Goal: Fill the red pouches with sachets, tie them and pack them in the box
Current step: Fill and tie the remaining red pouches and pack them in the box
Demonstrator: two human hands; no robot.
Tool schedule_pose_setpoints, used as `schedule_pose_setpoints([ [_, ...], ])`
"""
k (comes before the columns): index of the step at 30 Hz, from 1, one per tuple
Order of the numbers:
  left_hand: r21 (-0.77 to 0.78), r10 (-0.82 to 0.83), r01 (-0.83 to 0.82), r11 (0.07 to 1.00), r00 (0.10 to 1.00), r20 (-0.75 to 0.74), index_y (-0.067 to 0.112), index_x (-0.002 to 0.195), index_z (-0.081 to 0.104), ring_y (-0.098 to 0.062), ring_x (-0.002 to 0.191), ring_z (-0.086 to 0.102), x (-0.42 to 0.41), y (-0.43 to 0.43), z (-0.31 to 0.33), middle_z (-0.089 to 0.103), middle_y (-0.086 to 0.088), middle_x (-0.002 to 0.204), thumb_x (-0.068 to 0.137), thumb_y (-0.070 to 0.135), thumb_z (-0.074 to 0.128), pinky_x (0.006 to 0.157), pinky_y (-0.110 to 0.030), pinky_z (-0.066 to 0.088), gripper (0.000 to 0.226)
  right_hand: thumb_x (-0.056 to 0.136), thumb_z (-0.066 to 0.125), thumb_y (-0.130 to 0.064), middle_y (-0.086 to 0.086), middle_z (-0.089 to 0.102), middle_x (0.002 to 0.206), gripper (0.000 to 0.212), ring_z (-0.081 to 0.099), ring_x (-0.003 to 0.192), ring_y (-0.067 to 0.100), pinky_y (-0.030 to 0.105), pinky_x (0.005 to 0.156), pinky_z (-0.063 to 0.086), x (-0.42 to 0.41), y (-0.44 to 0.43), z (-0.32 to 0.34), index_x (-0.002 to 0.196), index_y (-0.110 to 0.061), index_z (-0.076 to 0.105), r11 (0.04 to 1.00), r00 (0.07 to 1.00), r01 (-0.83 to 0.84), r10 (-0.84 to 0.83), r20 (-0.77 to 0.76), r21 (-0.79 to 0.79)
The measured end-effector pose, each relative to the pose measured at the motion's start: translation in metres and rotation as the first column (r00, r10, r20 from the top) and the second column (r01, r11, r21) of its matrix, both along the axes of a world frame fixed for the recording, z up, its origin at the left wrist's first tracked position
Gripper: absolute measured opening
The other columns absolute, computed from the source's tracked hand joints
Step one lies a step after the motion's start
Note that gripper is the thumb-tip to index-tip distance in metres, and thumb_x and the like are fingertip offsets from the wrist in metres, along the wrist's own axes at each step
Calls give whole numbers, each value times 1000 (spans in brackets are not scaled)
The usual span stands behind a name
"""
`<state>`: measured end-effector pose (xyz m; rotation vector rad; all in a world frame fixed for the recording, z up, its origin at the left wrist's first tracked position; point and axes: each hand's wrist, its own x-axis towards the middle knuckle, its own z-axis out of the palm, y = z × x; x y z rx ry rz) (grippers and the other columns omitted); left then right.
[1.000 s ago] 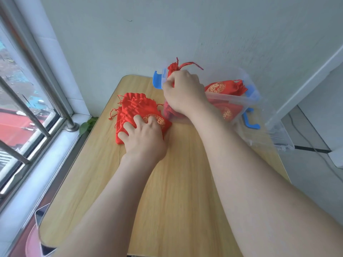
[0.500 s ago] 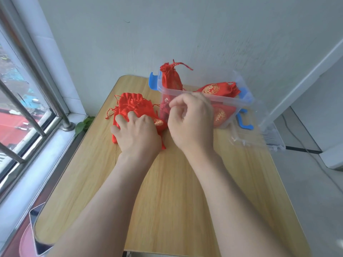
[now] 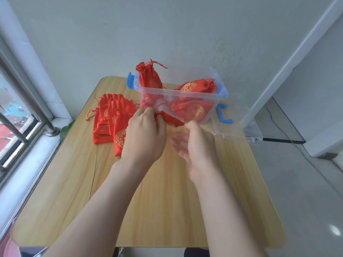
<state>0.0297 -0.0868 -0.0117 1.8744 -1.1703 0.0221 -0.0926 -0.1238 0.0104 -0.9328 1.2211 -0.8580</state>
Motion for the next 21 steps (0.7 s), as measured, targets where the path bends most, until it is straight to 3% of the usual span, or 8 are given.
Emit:
schedule_pose_setpoints([
  [3,-71,-71,62,996,989,-132,17,66,45,-11,60,43,-16,2,13,47,8,61,98,14,53,59,-26,28,33,100,59,-39,21,80,106,36,77,79,27,46,89,66,-16,-8,-1,114,-8,70,987,979,11,-43,200,159],
  [6,-114,-166,138,984,942,-290,14,73,65,-13,67,56,-32,6,23,62,3,66,97,21,52,63,-27,44,28,99,57,-42,22,79,111,51,80,92,33,43,83,66,-24,-18,-1,127,-1,69,973,957,-21,-47,287,231],
  [8,-146,-197,151,978,898,-394,10,79,71,-23,74,63,-36,8,26,70,-6,75,101,31,51,67,-38,50,37,98,57,-32,22,78,118,44,78,105,35,48,94,64,-24,-22,-1,126,-1,72,974,961,-23,-40,275,224],
  [10,-157,-197,138,978,865,-462,13,84,73,-18,72,65,-39,6,26,73,-3,78,104,32,57,65,-35,51,32,91,63,-21,19,79,116,35,78,106,36,53,99,61,-27,-26,-2,119,-6,77,980,977,-2,-40,208,198],
  [12,-145,-170,112,983,853,-493,21,97,71,-11,79,68,-40,2,20,74,4,88,100,25,63,69,-30,54,9,84,68,-13,16,81,105,27,79,98,35,53,95,63,-30,-29,-2,108,-7,79,986,990,20,-42,131,166],
  [14,-111,-99,44,993,820,-564,28,107,66,-13,89,69,-41,-4,13,72,6,100,95,23,67,76,-37,60,13,82,70,-8,13,82,96,21,78,86,31,49,87,63,-32,-34,-2,100,-4,79,993,996,47,-55,71,106],
  [17,-37,-15,-22,999,630,-777,20,107,70,-22,97,74,-39,-16,10,76,0,106,86,37,69,89,-49,63,27,81,68,0,7,71,78,13,67,74,25,39,72,57,-33,-39,-3,85,-8,78,998,997,58,-58,48,-3],
  [21,11,-26,92,996,396,-918,17,91,75,-20,81,72,-41,-27,15,79,-9,89,98,44,59,79,-40,58,33,83,64,5,4,76,78,28,67,67,19,27,58,56,-33,-40,1,92,-15,81,992,1000,16,-14,13,-121],
])
